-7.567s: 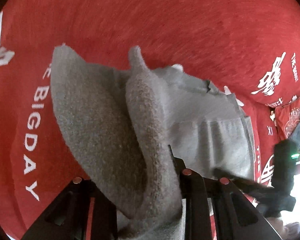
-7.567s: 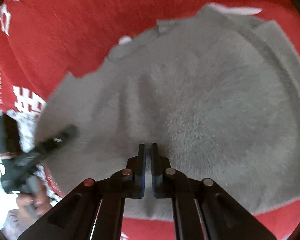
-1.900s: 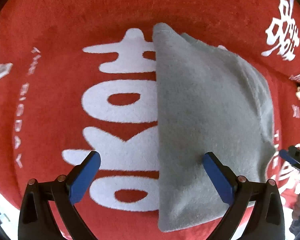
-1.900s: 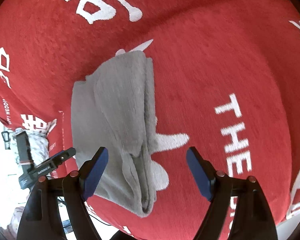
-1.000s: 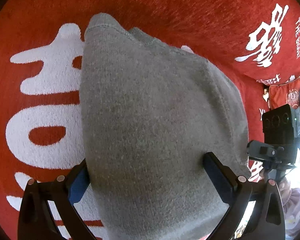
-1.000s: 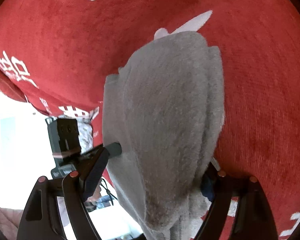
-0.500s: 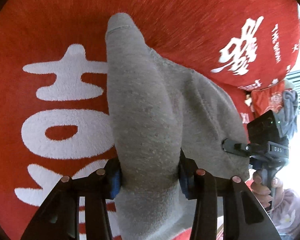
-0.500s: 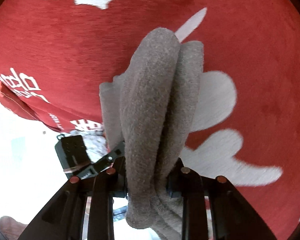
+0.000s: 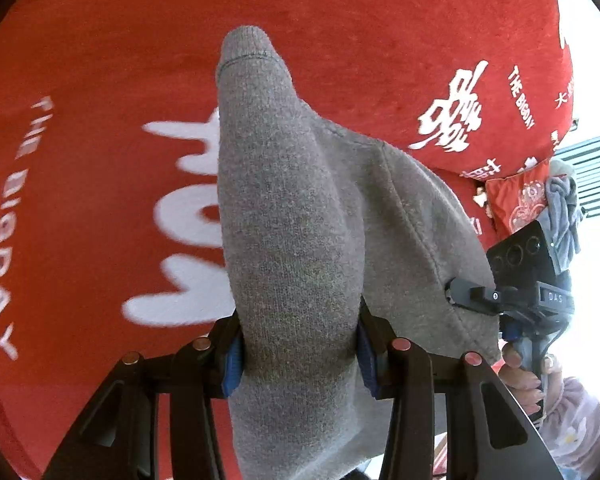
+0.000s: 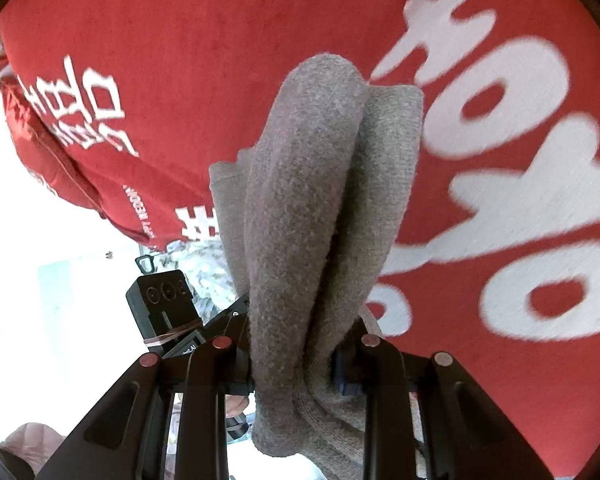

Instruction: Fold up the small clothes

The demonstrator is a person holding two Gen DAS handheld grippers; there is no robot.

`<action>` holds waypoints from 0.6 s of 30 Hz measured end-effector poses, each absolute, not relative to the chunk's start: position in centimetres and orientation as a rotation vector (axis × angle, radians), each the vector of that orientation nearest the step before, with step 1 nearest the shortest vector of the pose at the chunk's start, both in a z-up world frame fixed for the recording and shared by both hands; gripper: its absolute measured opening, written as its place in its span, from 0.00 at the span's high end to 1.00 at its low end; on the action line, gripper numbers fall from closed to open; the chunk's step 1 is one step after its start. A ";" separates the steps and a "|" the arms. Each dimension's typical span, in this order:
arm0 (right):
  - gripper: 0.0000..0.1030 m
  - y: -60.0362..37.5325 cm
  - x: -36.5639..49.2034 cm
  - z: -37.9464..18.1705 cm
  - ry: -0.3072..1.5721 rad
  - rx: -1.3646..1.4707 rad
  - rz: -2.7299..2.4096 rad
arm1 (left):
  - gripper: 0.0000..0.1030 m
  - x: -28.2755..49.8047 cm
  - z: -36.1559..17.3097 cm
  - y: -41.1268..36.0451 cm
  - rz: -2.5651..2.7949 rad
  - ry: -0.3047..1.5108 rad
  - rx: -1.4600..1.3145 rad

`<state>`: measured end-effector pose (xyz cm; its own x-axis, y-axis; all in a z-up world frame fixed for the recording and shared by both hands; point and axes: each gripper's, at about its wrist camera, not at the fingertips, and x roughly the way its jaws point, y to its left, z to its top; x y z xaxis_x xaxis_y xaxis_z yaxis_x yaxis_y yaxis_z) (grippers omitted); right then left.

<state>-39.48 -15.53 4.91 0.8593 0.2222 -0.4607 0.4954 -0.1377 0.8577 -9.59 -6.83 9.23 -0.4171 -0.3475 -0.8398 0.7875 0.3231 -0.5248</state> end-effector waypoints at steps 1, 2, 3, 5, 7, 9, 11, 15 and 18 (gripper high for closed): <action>0.71 -14.8 -38.5 4.8 0.562 1.724 -0.251 | 0.54 -9.2 9.2 -6.1 -1.326 1.524 0.424; 0.71 -14.2 -37.6 4.5 0.568 1.728 -0.244 | 0.54 -8.8 8.9 -5.4 -1.314 1.525 0.428; 0.71 -13.6 -36.8 4.1 0.576 1.732 -0.235 | 0.54 -8.2 8.5 -4.4 -1.296 1.527 0.434; 0.71 -12.7 -35.5 3.5 0.598 1.726 -0.224 | 0.54 -7.3 7.7 -3.2 -1.276 1.528 0.438; 0.71 -12.0 -34.3 2.6 0.632 1.712 -0.223 | 0.54 -6.5 6.2 -1.9 -1.240 1.533 0.444; 0.71 -11.8 -33.2 1.5 0.709 1.677 -0.247 | 0.54 -6.0 4.6 -1.1 -1.180 1.547 0.475; 0.68 -11.8 -32.8 0.9 0.811 1.628 -0.304 | 0.51 -5.6 3.5 -0.3 -1.121 1.553 0.505; 0.54 -12.6 -34.2 2.3 0.923 1.512 -0.474 | 0.50 -4.2 4.7 1.5 -1.087 1.494 0.456; 0.53 -13.0 -36.0 4.0 0.909 1.482 -0.554 | 0.50 -3.1 5.7 2.3 -1.030 1.432 0.469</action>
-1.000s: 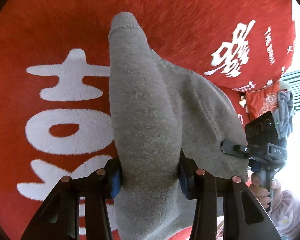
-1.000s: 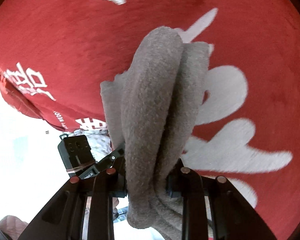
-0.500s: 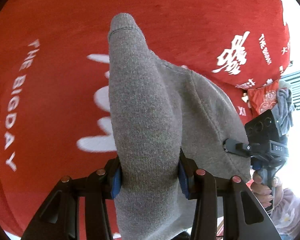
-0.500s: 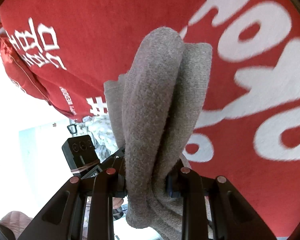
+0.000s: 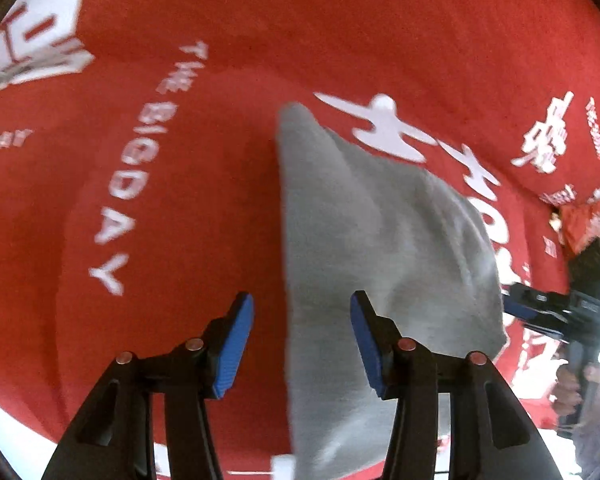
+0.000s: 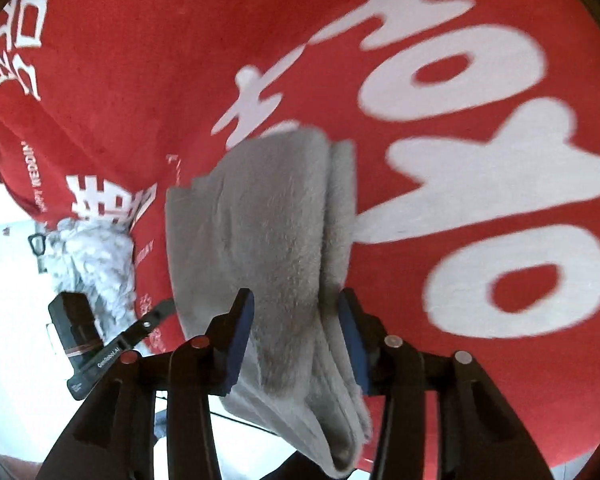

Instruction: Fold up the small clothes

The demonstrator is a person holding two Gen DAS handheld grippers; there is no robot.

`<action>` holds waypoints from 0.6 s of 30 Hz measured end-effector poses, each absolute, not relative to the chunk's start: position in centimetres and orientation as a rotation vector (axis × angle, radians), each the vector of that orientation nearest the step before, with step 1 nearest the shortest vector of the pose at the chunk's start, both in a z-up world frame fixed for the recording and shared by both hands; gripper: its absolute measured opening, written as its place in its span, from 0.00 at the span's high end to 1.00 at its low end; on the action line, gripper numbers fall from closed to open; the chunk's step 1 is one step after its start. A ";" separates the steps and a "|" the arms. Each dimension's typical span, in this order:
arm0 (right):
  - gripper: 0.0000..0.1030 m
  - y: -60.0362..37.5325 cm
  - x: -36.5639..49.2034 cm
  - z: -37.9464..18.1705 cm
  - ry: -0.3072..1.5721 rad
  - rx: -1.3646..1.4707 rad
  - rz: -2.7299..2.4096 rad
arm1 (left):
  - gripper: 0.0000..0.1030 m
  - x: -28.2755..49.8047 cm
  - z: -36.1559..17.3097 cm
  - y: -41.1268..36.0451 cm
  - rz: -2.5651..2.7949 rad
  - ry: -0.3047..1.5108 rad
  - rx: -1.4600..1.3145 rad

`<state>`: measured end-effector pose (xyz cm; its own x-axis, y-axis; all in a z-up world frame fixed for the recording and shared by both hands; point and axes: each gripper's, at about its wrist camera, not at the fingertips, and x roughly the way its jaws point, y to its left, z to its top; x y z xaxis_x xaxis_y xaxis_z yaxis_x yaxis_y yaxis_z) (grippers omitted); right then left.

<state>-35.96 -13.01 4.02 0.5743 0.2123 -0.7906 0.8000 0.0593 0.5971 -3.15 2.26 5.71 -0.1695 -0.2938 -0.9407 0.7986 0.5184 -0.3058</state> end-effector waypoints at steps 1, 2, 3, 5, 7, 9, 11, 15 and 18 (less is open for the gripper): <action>0.53 -13.1 -36.4 4.5 0.890 1.489 -0.560 | 0.50 -2.8 5.9 2.4 -1.017 1.415 0.471; 0.53 -13.1 -36.6 4.6 0.874 1.503 -0.555 | 0.50 -2.4 6.0 2.4 -1.011 1.407 0.469; 0.53 -13.0 -36.8 4.6 0.868 1.515 -0.547 | 0.50 -2.4 6.0 2.1 -1.009 1.407 0.468; 0.56 -13.0 -36.3 3.6 0.883 1.547 -0.526 | 0.51 -2.6 5.9 1.4 -1.009 1.413 0.470; 0.88 -12.8 -35.5 2.6 0.923 1.569 -0.505 | 0.51 -3.3 5.8 0.8 -1.017 1.399 0.492; 0.92 -12.6 -34.5 3.8 0.956 1.459 -0.514 | 0.51 -4.4 6.1 0.4 -1.032 1.357 0.544; 0.92 -12.3 -33.6 5.9 0.977 1.314 -0.534 | 0.51 -5.5 5.6 0.2 -1.030 1.332 0.597; 0.92 -11.5 -33.2 4.4 1.148 1.159 -0.599 | 0.51 -6.9 3.7 -0.1 -1.033 1.312 0.637; 0.91 -11.1 -33.5 2.9 1.169 1.117 -0.612 | 0.50 -6.8 3.8 -0.1 -1.010 1.325 0.625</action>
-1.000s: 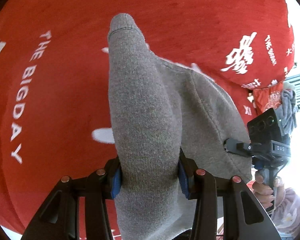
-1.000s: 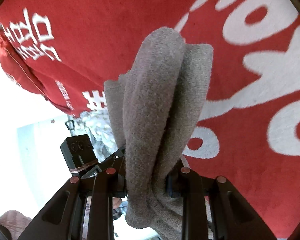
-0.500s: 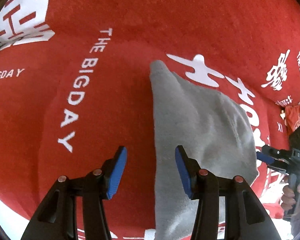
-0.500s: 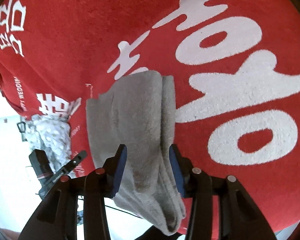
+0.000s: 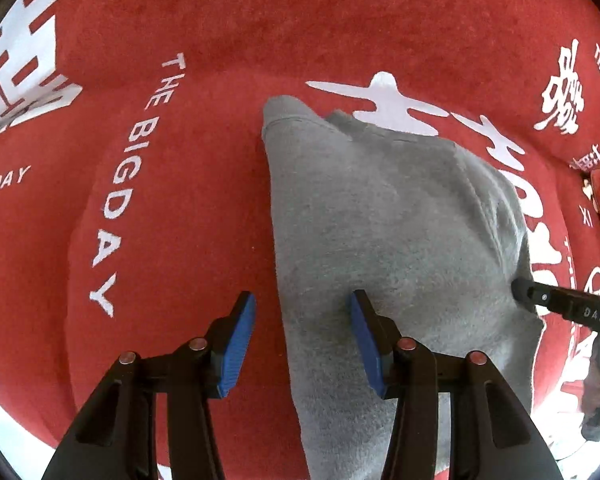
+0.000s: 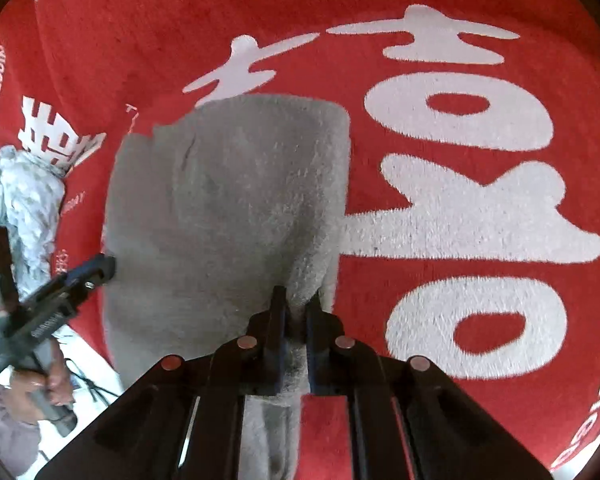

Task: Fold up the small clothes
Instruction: 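Lay the folded sweater down with the right gripper and open it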

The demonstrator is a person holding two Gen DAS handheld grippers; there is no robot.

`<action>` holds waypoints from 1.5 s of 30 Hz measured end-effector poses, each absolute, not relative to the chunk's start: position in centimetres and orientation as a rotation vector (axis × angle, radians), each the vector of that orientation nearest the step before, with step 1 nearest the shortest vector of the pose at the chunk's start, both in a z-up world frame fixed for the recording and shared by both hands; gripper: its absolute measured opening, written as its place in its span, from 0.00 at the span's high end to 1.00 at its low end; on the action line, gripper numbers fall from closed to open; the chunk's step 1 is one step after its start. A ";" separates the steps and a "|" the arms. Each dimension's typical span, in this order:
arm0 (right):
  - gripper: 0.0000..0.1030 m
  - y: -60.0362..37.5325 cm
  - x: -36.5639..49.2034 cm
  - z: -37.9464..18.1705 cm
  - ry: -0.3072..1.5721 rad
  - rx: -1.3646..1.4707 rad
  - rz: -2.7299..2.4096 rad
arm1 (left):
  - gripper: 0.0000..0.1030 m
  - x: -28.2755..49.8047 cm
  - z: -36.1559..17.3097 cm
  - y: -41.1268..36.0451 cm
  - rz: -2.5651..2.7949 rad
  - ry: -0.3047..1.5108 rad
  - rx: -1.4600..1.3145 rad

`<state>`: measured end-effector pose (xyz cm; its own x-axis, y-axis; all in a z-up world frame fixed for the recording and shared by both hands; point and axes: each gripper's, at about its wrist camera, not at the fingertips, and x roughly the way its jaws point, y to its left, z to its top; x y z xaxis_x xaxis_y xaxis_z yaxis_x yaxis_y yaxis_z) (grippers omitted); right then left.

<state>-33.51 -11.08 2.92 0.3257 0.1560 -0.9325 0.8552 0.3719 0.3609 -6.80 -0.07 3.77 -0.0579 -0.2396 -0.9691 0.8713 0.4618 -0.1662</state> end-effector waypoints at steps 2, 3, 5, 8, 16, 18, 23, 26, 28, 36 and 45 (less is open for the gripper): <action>0.91 -10.8 -34.0 3.2 1.149 1.133 -0.642 | 0.50 -6.8 4.2 0.2 -0.995 1.310 0.650; 0.90 -10.6 -34.3 3.5 1.147 1.136 -0.659 | 0.50 -6.9 4.3 0.4 -0.991 1.304 0.663; 0.88 -10.3 -34.9 3.8 1.150 1.145 -0.681 | 0.50 -6.8 4.5 1.1 -0.980 1.314 0.676; 0.88 -10.0 -35.7 4.5 1.149 1.178 -0.708 | 0.51 -6.8 4.9 1.9 -0.957 1.334 0.684; 0.88 -8.2 -36.2 7.6 1.136 1.183 -0.730 | 0.51 -7.2 5.2 3.0 -0.921 1.374 0.705; 0.88 -7.6 -36.0 8.4 1.124 1.178 -0.728 | 0.51 -7.2 5.1 3.0 -0.916 1.381 0.707; 0.88 -6.0 -33.9 9.2 1.127 1.120 -0.669 | 0.51 -7.3 5.1 2.9 -0.913 1.376 0.725; 0.88 -5.5 -32.9 7.4 1.208 1.082 -0.668 | 0.51 -7.4 5.1 2.8 -0.911 1.374 0.737; 0.88 -5.4 -32.9 5.9 1.283 1.075 -0.696 | 0.51 -7.4 5.1 2.9 -0.909 1.380 0.738; 0.71 -5.6 -35.0 5.6 1.285 1.187 -0.773 | 0.51 -7.6 5.1 3.4 -0.897 1.397 0.763; 0.67 -5.4 -37.2 7.9 1.309 1.277 -0.899 | 0.51 -8.7 6.6 4.4 -0.876 1.431 0.805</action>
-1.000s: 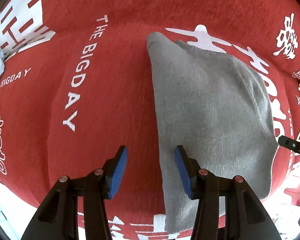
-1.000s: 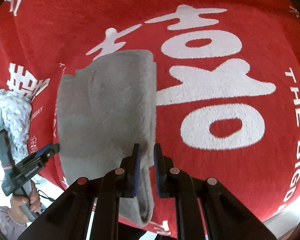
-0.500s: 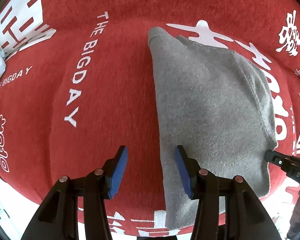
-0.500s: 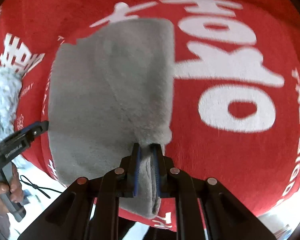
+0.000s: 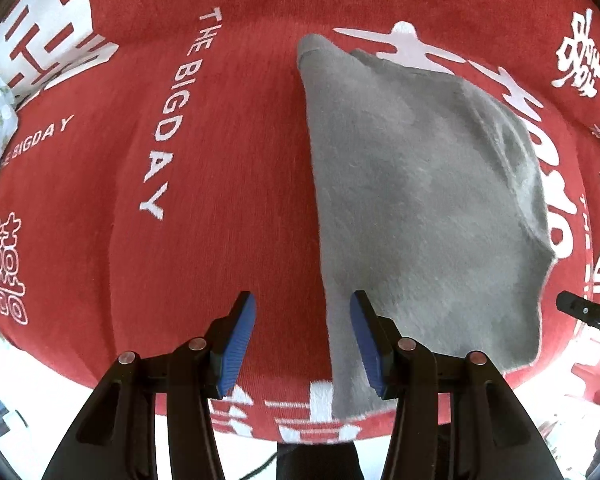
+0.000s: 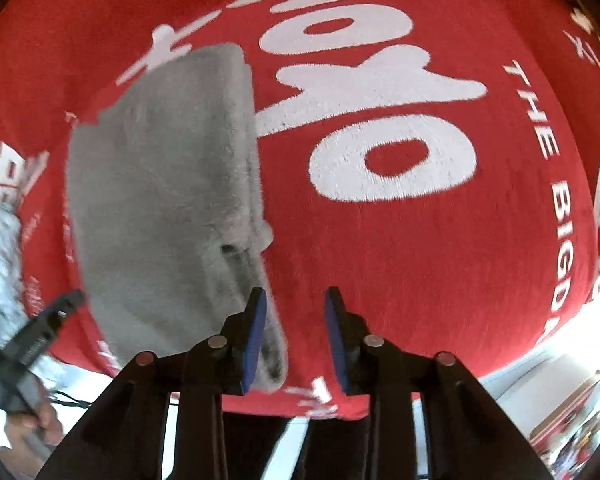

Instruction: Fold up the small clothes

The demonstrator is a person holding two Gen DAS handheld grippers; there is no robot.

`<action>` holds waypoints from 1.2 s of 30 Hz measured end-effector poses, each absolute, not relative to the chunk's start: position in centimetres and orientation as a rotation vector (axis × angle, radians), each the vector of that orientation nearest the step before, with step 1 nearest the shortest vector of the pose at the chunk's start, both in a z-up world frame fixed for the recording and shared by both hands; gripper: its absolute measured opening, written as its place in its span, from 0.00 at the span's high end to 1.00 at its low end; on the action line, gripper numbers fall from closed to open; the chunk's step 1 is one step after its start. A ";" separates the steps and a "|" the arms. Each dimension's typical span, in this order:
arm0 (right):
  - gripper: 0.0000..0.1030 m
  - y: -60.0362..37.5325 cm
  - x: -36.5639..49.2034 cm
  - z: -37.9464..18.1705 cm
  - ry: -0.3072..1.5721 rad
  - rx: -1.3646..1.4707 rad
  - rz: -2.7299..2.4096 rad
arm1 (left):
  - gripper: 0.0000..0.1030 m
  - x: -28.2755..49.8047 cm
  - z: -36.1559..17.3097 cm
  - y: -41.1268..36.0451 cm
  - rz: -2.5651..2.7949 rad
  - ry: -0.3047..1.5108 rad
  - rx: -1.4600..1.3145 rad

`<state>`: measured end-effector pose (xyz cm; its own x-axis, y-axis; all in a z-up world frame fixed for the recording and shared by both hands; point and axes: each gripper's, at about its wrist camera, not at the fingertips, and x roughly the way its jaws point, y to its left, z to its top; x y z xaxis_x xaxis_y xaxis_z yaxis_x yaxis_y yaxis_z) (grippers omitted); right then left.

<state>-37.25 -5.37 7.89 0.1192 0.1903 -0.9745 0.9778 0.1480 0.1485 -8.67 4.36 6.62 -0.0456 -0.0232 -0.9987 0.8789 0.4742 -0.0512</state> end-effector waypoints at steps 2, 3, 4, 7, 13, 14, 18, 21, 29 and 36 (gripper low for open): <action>0.62 -5.0 -36.7 9.2 1.308 1.259 -0.875 | 0.50 -9.3 7.5 4.4 -0.877 1.432 0.819; 0.58 -5.0 -36.4 9.6 1.310 1.250 -0.866 | 0.50 -9.6 8.0 4.4 -0.878 1.432 0.821; 0.51 -4.9 -35.9 10.1 1.310 1.238 -0.853 | 0.50 -9.9 8.5 4.5 -0.883 1.432 0.820; 0.47 -4.6 -34.6 11.4 1.306 1.206 -0.821 | 0.50 -10.6 9.9 4.6 -0.898 1.439 0.820; 0.21 -4.2 -32.2 13.6 1.300 1.130 -0.801 | 0.04 -11.2 12.6 5.1 -0.919 1.397 0.813; 0.21 -4.1 -31.9 13.9 1.304 1.112 -0.806 | 0.04 -11.2 12.8 5.1 -0.919 1.405 0.812; 0.10 -3.8 -31.0 14.8 1.319 1.068 -0.822 | 0.04 -11.0 13.2 5.2 -0.898 1.406 0.819; 0.00 -3.5 -31.0 15.6 1.317 1.038 -0.845 | 0.04 -10.9 13.7 5.3 -0.881 1.387 0.824; 0.00 -3.5 -29.9 16.1 1.346 1.012 -0.852 | 0.04 -10.6 14.7 5.4 -0.846 1.342 0.852; 0.00 -3.6 -29.7 16.8 1.361 0.992 -0.871 | 0.04 -10.0 15.6 5.8 -0.822 1.352 0.815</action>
<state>-29.69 -3.56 16.82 0.0414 0.0605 -0.9973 0.9308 0.3606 0.0605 -10.05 5.76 15.55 0.0455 -0.0316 -0.9985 0.8716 0.4897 0.0242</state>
